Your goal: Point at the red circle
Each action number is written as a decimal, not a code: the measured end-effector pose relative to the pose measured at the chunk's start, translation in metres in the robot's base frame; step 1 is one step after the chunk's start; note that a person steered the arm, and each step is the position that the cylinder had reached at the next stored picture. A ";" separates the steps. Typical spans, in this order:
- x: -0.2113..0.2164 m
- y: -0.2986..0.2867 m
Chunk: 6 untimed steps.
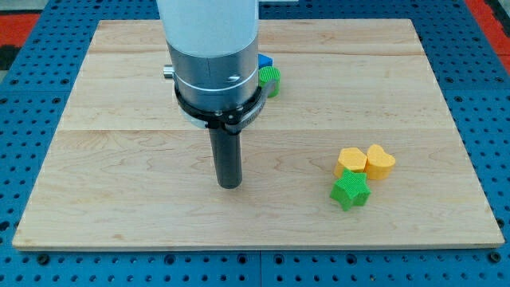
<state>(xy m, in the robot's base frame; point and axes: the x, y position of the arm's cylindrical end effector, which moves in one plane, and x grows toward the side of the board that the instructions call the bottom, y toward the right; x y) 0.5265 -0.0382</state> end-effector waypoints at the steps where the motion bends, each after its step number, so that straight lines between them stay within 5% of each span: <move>1: -0.003 -0.010; 3: -0.004 -0.066; 6: -0.155 -0.077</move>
